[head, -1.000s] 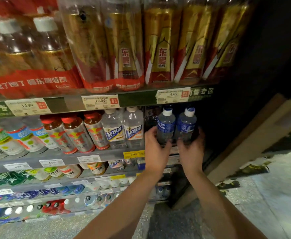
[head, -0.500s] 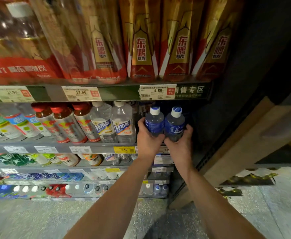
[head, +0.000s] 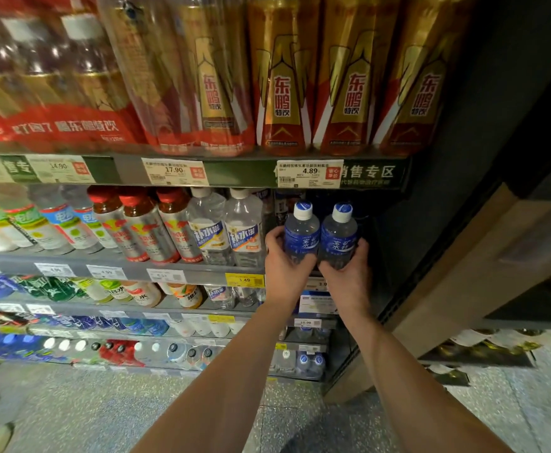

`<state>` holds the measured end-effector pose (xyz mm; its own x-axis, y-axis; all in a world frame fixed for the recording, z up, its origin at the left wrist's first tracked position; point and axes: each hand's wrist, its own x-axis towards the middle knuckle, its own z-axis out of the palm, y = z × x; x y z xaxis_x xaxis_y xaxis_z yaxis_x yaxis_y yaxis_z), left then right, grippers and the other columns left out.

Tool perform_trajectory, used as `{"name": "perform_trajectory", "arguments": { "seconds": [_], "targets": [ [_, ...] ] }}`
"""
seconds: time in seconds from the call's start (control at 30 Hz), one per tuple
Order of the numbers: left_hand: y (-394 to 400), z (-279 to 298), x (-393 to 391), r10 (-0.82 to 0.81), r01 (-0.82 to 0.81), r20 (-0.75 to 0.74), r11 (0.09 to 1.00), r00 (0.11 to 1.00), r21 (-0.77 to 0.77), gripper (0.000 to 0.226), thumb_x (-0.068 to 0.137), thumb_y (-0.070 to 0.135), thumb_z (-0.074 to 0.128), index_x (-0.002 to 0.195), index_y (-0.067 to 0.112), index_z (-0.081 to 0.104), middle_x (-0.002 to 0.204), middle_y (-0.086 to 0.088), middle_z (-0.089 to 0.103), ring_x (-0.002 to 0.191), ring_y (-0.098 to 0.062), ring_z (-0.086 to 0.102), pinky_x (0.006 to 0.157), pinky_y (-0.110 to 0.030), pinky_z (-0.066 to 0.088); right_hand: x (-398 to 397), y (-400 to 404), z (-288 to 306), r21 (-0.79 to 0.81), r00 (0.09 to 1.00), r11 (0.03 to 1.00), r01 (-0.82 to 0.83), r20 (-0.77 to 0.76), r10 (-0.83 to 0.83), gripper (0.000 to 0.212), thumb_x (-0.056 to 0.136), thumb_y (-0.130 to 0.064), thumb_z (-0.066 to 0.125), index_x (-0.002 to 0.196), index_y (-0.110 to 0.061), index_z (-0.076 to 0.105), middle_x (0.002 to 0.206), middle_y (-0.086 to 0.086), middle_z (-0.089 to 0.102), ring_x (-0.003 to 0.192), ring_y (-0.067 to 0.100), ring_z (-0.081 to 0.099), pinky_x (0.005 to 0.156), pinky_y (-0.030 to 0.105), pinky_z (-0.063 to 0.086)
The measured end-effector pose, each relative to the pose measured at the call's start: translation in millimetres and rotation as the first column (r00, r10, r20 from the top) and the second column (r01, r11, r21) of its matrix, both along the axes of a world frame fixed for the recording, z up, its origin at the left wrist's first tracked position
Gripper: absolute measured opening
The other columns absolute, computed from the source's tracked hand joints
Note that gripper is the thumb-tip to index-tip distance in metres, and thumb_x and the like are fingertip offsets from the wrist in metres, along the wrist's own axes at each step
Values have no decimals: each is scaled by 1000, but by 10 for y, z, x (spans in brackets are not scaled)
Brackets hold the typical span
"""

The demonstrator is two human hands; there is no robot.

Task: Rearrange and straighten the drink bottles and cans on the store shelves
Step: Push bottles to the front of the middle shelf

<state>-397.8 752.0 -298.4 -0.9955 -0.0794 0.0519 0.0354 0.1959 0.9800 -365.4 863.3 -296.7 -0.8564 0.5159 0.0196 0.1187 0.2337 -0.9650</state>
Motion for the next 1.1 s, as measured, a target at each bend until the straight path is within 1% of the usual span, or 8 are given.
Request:
{"name": "perform_trajectory", "arguments": {
  "seconds": [0.13,0.2,0.37,0.47,0.57,0.7,0.93,1.1],
  "targets": [
    [43,-11,41,37,-42,-59,996,998,-83,78,74,26,87,140,19,44,132,4,56,118,-6,57,97,-22,49,7,18,-16,32,1000,999,-7,-13,8,75,80,-14,79,143,-15,38,126,1,63,110,14,61,89,32,51],
    [67,-12,33,47,-54,-71,993,996,-103,77,75,25,86,140,20,44,132,3,56,119,-10,58,97,-27,50,0,28,-39,34,1000,999,-9,-11,10,79,78,-17,81,143,-15,37,127,2,63,112,16,62,92,35,53],
    [-7,-12,72,7,-11,-51,997,999,-83,67,87,13,74,139,26,32,124,15,57,100,21,55,80,-2,43,-17,41,-39,27,998,998,-58,6,57,80,77,-8,80,144,-13,37,127,3,63,110,15,62,88,30,51],
    [-16,1,84,28,-33,-56,996,998,-88,69,86,17,76,141,26,35,126,14,59,104,11,57,84,-10,47,-22,27,-49,42,997,997,-71,2,71,78,79,-9,80,144,-13,36,127,3,63,112,16,62,90,32,52],
    [-10,-7,56,69,-74,-76,995,995,-71,71,81,21,81,140,26,41,130,7,62,116,-7,61,97,-29,52,-25,8,-70,106,998,993,-59,10,58,79,79,-18,81,144,-15,35,129,3,63,116,19,61,93,37,53],
    [-50,-25,51,36,-42,-77,997,996,-70,70,85,21,77,143,25,39,133,6,62,120,-9,60,102,-39,51,-38,-3,-71,133,998,989,-62,37,57,81,79,-21,81,144,-19,33,131,2,63,118,21,61,92,38,53],
    [-179,-26,40,-88,70,-93,981,992,-183,66,93,26,69,148,21,33,138,1,58,125,-14,56,104,-39,49,-19,-22,-36,135,997,988,-76,32,72,78,78,-18,81,142,-17,36,128,2,64,113,19,63,83,27,47],
    [-187,-18,47,-103,76,-107,970,989,-229,66,96,23,66,149,18,29,140,-3,56,126,-16,55,97,-26,44,-4,-44,-12,145,996,986,-79,41,74,78,80,-18,80,143,-17,35,127,2,63,104,12,59,80,27,45]
  ]
}}
